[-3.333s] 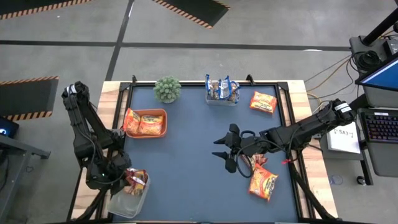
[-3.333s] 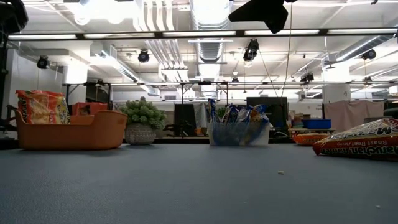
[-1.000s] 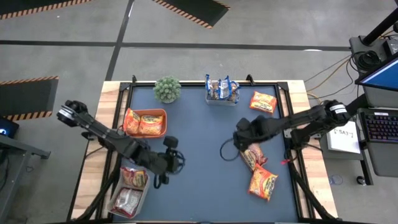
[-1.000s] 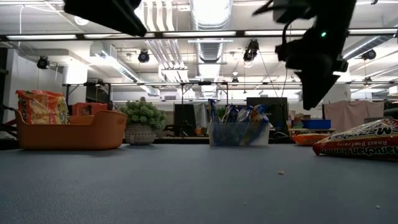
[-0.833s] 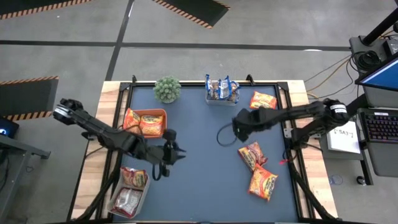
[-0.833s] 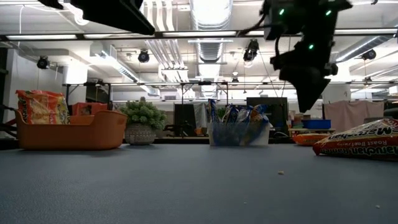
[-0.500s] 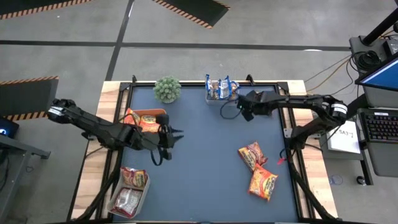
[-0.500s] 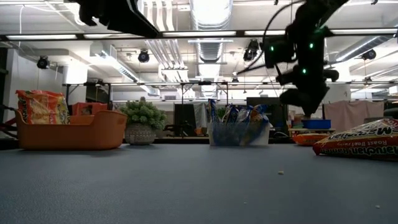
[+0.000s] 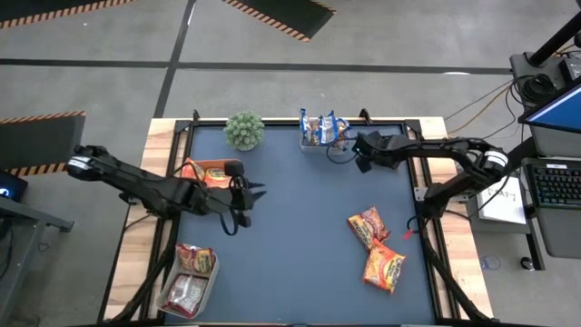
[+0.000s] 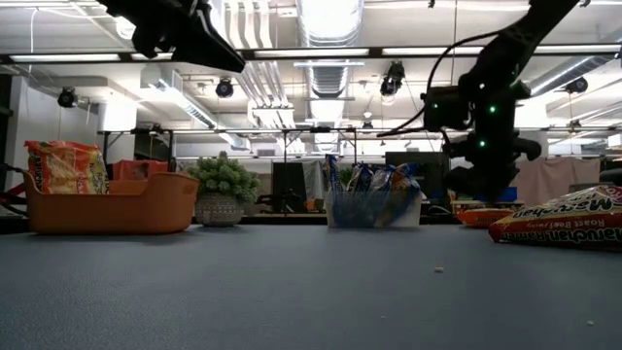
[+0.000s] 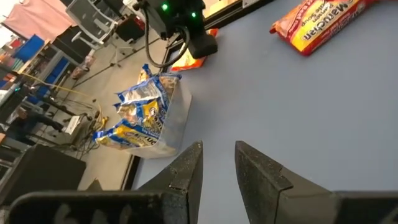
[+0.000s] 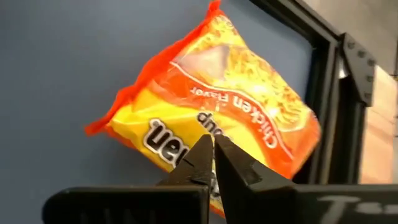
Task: Sort Maruchan noodles
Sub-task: Put the orange noodle pack into the orange bin
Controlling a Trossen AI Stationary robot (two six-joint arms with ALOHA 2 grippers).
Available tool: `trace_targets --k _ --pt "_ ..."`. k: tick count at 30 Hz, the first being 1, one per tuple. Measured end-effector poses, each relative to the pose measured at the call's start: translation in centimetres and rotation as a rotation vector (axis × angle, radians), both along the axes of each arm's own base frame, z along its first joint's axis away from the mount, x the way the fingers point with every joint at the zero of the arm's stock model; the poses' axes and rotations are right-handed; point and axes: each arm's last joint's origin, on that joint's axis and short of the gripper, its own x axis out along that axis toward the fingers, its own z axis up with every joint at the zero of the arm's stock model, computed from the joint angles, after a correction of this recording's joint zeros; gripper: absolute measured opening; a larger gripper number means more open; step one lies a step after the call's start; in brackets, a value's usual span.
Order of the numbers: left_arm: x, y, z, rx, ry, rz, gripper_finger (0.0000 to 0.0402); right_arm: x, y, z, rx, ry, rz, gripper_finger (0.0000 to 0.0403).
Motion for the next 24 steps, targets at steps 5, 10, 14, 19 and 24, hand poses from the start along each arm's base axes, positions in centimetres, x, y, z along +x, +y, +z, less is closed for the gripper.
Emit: trace_targets --k 5,10,14,19,24 --pt "0.3 -0.1 0.0 -0.04 -0.035 0.014 0.0076 -0.3 0.3 -1.1 -0.016 -0.031 -0.005 0.0009" --pt "0.3 -0.1 0.1 -0.079 -0.062 0.028 0.0076 0.2 0.9 -1.3 0.008 -0.089 0.012 0.0009" --pt "0.3 -0.1 0.2 -0.105 -0.079 0.038 0.0076 1.2 2.2 -1.1 0.069 -0.17 0.033 0.0009" --pt "0.5 -0.2 0.3 -0.15 -0.106 0.018 0.0076 4.3 5.7 -0.6 0.245 -0.371 0.21 0.0008" --pt "0.7 -0.3 0.6 -0.165 -0.14 0.008 0.0076 8.0 10.4 1.6 0.26 -0.566 0.491 0.0008"
